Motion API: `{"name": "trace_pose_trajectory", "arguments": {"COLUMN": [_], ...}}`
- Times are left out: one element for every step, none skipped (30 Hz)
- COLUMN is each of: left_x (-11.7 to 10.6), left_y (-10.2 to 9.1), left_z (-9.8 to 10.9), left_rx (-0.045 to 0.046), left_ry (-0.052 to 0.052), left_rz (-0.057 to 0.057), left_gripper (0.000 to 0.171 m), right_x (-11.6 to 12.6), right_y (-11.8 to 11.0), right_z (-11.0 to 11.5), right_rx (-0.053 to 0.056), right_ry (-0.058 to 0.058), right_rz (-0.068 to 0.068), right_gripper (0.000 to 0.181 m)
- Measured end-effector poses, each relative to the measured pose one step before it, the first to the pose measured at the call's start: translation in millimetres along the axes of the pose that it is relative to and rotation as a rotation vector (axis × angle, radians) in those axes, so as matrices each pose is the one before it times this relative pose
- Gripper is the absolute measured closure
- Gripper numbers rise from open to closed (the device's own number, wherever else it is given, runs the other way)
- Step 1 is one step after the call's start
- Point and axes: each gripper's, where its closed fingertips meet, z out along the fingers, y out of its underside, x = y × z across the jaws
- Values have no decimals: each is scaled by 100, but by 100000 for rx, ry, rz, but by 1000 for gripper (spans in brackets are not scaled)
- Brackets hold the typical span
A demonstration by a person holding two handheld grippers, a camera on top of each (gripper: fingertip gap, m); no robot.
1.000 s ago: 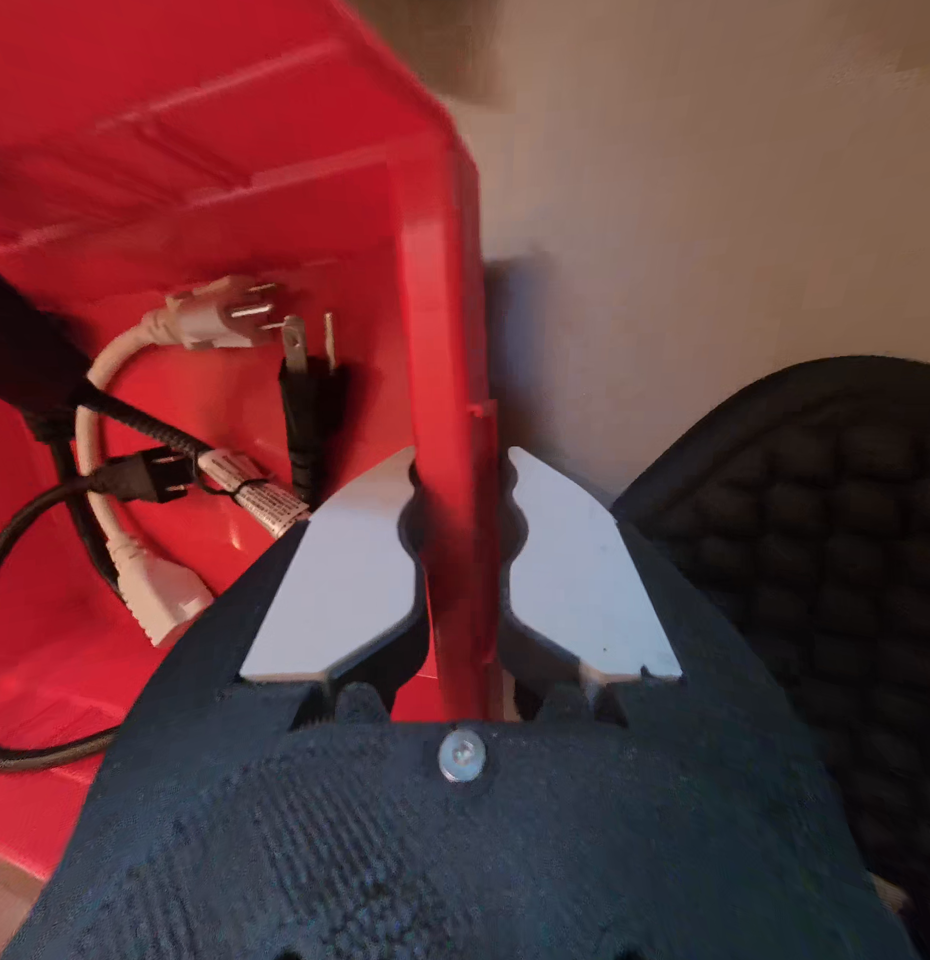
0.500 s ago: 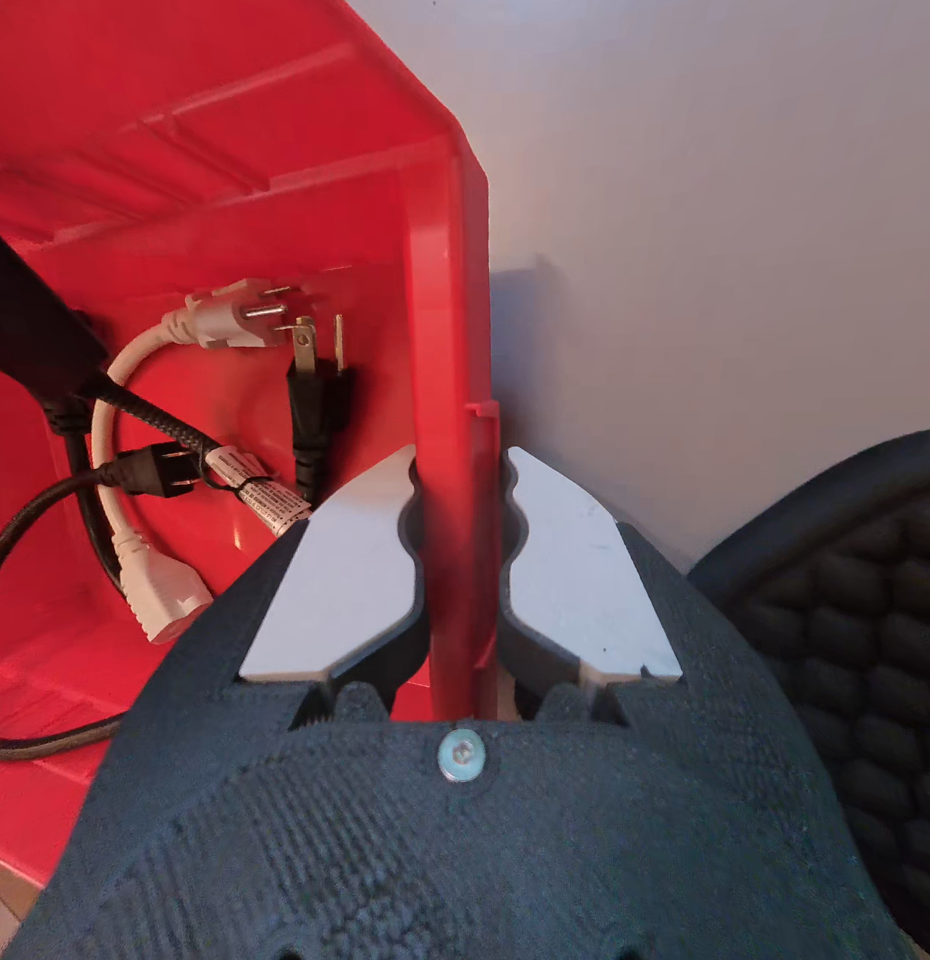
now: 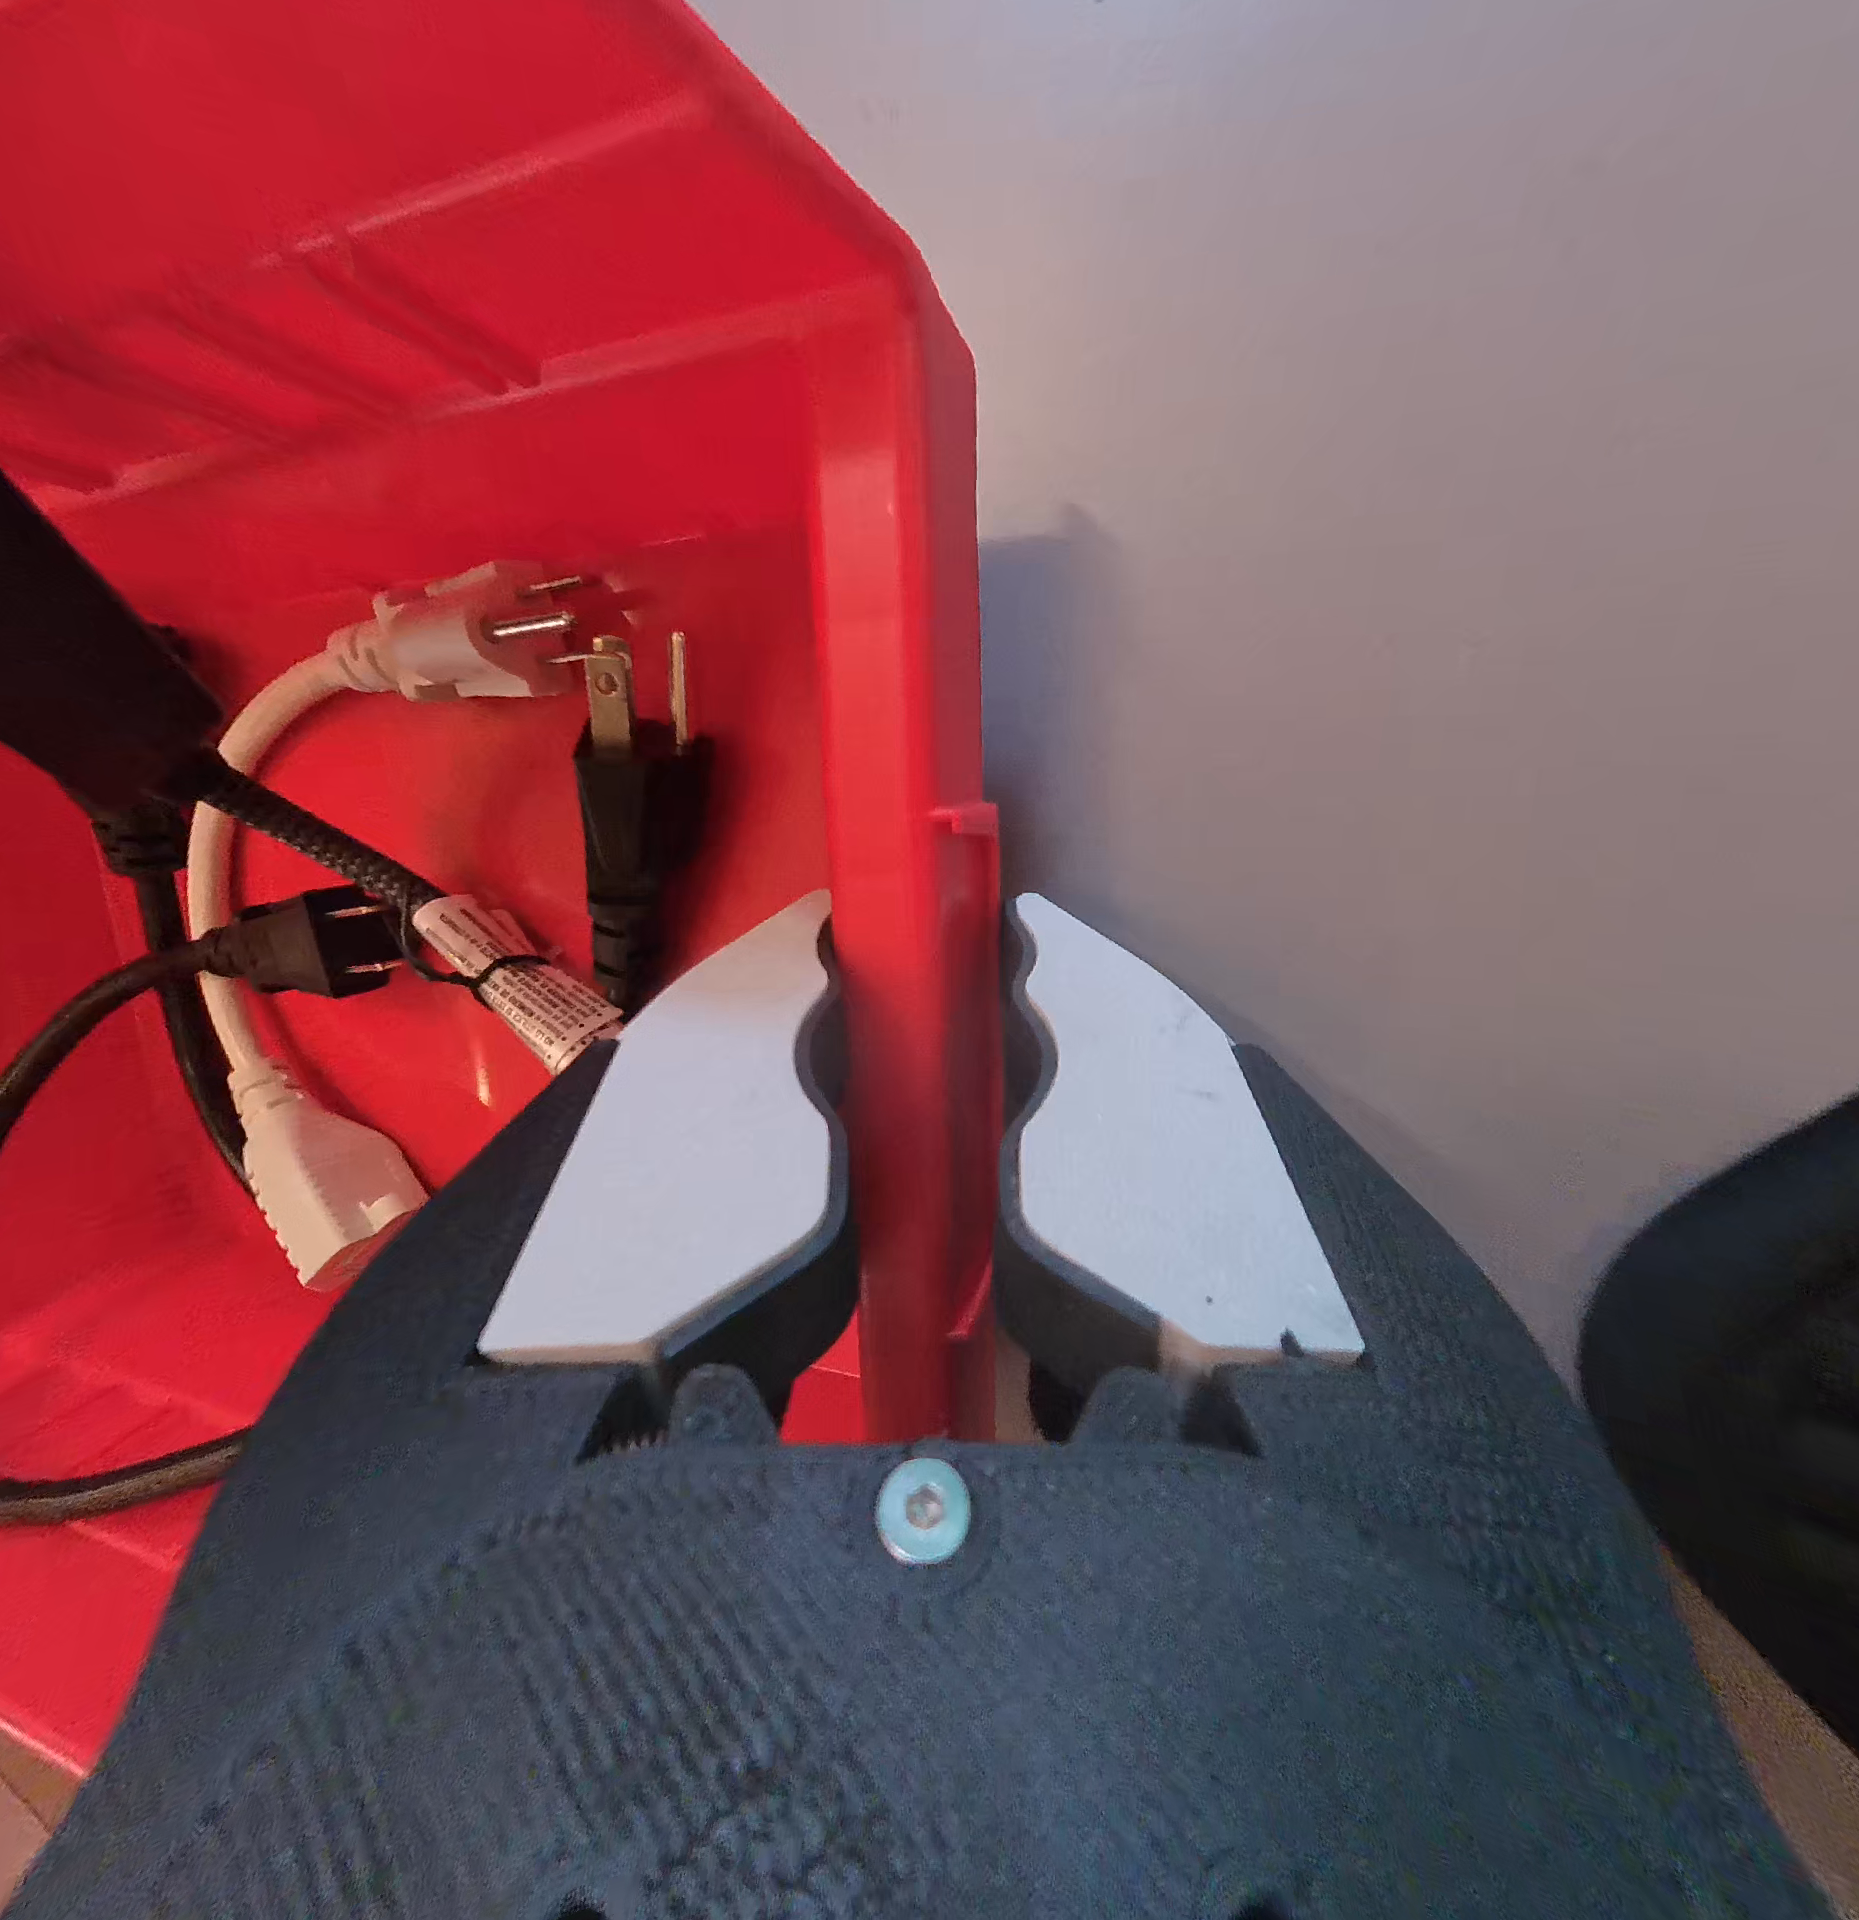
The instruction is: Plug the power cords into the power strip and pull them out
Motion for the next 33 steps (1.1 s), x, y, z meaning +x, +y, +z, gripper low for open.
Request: {"name": "trace_pose_trajectory", "arguments": {"left_x": [-585, -638, -640, -612, -529, -474, -402, -308, -210, -113, -63, -66, -73, -73, -89, -92, -99, -91, -59, -43, -13, -15, -18, -13, -14, -20, 25, 99, 80, 39, -21, -81, -127], "left_y": [-51, -40, -23, -17, -22, -5, -10, -36, -51, -57, -57, -75, -79, -72, -70, -64, -77, -58, -44, -16, -14, -9, -1, -15, 18, 51, 82, 89, 38, -12, -45, -53, -46], "left_z": [224, 235, 237, 244, 205, 174, 138, 129, 90, 68, 54, 42, 42, 47, 41, 45, 58, 62, 41, 28, 5, 3, -5, -8, 8, 22, 58, 91, 80, 44, 47, 47, 13], "left_rx": [336, 385, 520, 699, 792, 523, 103, -139, -229, -183, 68, 357, 552, 580, 367, 115, 16, -44, -93, -61, 51, 150, 179, 82, -180, -550, -842, -874, -623, -181, 259, 642, 697], "left_ry": [-282, -399, -485, -278, 137, 298, 55, -326, -585, -730, -901, -1043, -1005, -1002, -1022, -859, -715, -625, -486, -319, -286, -413, -540, -573, -601, -664, -381, 144, 284, 243, 130, -278, -889], "left_rz": [-601, -970, -1315, -1988, -2314, -1922, -1408, -925, -489, -129, -36, -222, -355, -241, 31, 87, -173, -170, 74, 142, 116, 275, 566, 702, 681, 734, 807, 644, 179, -247, -484, -485, -106], "left_gripper": [145, 145, 145, 145, 145, 144, 144, 144, 144, 144, 144, 144, 143, 143, 143, 143, 143, 143, 143, 143, 143, 143, 143, 143, 143, 143, 142, 138, 134, 133, 132, 133, 136], "right_x": [385, 281, 192, -49, -317, -629, -754, -725, -711, -773, -749, -595, -441, -324, -228, 6, 126, 89, 314, 307, 302, 480, 859, 1185, 1191, 1136, 939, 796, 674, 406, 340, 219, -48], "right_y": [-472, -1018, -1515, -2004, -2543, -2600, -2001, -1096, -418, -42, 244, 483, 556, 465, 463, 522, 665, 688, 617, 387, 447, 795, 1097, 1234, 1465, 1693, 1750, 1596, 1390, 1229, 874, 379, -900], "right_z": [-506, -847, -1017, -1041, -971, -751, -350, 9, 223, 304, 395, 481, 534, 582, 612, 587, 499, 307, 10, -298, -500, -612, -663, -664, -538, -292, 22, 270, 471, 611, 687, 526, 226], "right_rx": [3260, 6585, 9432, 11968, 15057, 15705, 12299, 7098, 3367, 1876, 716, -748, -1155, -503, -432, -1203, -2808, -3979, -4932, -4236, -5323, -7880, -9427, -8898, -8989, -9451, -9122, -7865, -6726, -6163, -4377, -1605, 5442], "right_ry": [-1116, -1034, -993, -2651, -4563, -5814, -5186, -3470, -2367, -2322, -2083, -1355, -716, -530, -383, 675, 1191, 1094, 3144, 3467, 3058, 3156, 4625, 5850, 5034, 3986, 2297, 1564, 1233, 47, 472, 158, -1900], "right_rz": [4270, 6275, 8790, 12475, 16143, 16079, 12808, 7721, 3433, 1659, 636, -301, -646, -26, 687, 821, 40, -1395, -3093, -5499, -6565, -7013, -7479, -7980, -7598, -5742, -4085, -3083, -2738, -3064, -3638, -4428, -2325], "right_gripper": [121, 121, 122, 121, 122, 124, 125, 125, 125, 125, 127, 127, 127, 128, 129, 130, 130, 130, 130, 129, 126, 122, 117, 116, 113, 110, 108, 106, 106, 112, 122, 129, 145]}}
